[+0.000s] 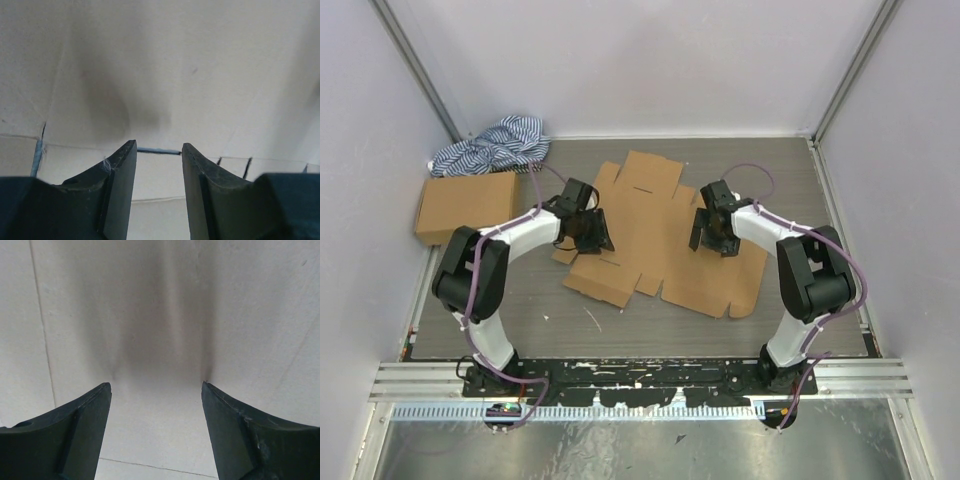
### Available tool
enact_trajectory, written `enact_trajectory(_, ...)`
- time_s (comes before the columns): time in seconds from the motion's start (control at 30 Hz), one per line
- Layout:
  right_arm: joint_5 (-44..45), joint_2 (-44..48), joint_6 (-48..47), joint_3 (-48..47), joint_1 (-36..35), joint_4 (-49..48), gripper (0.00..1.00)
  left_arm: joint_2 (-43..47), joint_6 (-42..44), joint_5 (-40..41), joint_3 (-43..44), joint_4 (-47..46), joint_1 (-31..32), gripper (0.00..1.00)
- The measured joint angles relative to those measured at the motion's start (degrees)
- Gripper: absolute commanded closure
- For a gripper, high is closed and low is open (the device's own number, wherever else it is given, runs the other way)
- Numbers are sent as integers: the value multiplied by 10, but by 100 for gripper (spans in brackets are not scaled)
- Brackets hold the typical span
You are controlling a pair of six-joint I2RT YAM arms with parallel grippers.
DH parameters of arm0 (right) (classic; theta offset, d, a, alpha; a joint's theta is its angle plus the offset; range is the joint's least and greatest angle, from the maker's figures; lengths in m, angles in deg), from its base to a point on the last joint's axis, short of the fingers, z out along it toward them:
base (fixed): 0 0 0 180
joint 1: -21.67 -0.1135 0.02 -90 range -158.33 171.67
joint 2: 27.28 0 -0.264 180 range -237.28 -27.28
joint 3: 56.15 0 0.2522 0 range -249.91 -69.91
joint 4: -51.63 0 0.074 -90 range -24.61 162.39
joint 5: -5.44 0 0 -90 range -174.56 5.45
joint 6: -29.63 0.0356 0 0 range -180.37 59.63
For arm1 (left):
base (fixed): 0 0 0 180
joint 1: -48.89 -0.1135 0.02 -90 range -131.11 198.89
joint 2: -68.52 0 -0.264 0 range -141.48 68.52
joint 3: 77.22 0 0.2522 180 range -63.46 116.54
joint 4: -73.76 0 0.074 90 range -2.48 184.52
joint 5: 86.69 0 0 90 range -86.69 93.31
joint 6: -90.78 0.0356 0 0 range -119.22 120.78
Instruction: Fold the paper box
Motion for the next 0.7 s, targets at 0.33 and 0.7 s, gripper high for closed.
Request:
enact_trajectory(0.33, -6, 35, -9, 73, -14, -64, 22, -60, -6, -2, 30, -11, -1, 52)
enact_trajectory(0.7, -1, 90, 15, 128, -149, -46, 22, -118, 5, 22, 116, 9, -2, 52)
